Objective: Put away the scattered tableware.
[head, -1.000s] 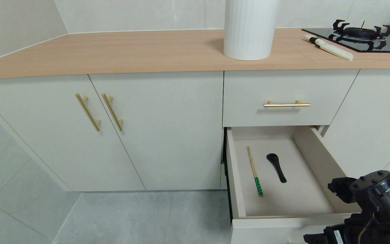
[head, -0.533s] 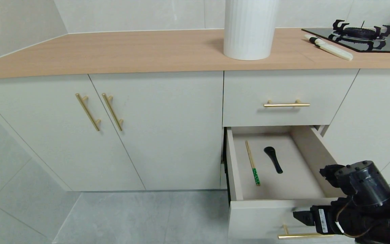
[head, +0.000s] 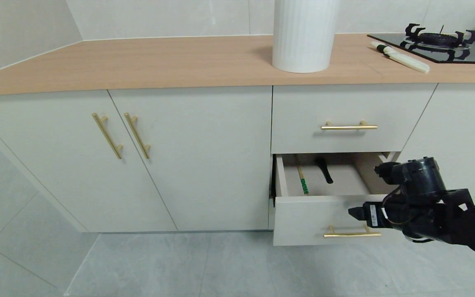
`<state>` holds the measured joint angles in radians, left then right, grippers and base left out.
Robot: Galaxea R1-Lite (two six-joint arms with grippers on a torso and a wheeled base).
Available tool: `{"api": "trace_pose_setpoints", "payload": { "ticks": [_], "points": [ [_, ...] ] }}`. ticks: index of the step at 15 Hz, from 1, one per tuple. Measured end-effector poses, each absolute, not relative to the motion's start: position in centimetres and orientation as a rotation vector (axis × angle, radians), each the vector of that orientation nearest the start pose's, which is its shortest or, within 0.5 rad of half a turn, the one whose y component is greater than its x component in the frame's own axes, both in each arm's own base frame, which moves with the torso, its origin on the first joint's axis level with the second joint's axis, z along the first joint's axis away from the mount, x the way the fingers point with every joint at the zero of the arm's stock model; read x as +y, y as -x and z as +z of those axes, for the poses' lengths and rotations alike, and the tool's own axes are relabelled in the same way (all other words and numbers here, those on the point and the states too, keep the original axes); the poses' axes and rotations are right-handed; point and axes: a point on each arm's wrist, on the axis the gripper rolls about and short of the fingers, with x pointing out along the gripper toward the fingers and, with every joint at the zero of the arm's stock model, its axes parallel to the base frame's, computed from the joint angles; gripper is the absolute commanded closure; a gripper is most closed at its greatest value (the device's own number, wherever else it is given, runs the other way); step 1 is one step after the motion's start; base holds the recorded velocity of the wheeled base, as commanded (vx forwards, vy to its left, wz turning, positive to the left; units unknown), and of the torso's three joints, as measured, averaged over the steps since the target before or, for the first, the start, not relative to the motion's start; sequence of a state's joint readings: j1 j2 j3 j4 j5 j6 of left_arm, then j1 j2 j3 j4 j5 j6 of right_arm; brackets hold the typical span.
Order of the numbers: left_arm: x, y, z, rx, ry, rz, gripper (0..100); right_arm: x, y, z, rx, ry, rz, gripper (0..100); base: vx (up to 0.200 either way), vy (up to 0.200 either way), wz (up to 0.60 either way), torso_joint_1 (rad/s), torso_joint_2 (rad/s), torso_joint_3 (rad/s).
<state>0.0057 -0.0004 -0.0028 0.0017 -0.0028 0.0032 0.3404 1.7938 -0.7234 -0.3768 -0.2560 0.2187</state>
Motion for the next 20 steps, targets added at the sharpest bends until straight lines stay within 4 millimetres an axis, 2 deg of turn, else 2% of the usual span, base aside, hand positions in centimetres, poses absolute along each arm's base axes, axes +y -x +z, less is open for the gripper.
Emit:
{"api": "trace_pose_setpoints", "payload": {
  "ticks": [5, 8, 16, 20],
  "points": [
    [0.0, 2.3, 7.6, -0.001, -0.003, 0.003, 0, 10.2, -33.3, 11.2, 0.567, 0.018, 0.014, 0, 0.0, 0.0, 0.0, 0.0, 0.0, 0.0],
    [0.0, 2.3, 7.6, -0.002, -0.003, 0.003, 0, 10.8, -35.4, 10.5, 0.511, 0.001, 0.014, 0, 0.0, 0.0, 0.0, 0.0, 0.0, 0.0],
    [0.0, 2.3, 7.6, -0.002, -0.003, 0.003, 0, 10.1, -38.4, 9.0, 0.319, -0.036, -0.055, 0, 0.0, 0.0, 0.0, 0.0, 0.0, 0.0],
    [0.0, 2.3, 7.6, -0.002, -0.003, 0.003, 0, 9.7, -39.7, 7.7, 0.298, -0.046, -0.083, 0, 0.0, 0.0, 0.0, 0.0, 0.0, 0.0]
  ]
}}
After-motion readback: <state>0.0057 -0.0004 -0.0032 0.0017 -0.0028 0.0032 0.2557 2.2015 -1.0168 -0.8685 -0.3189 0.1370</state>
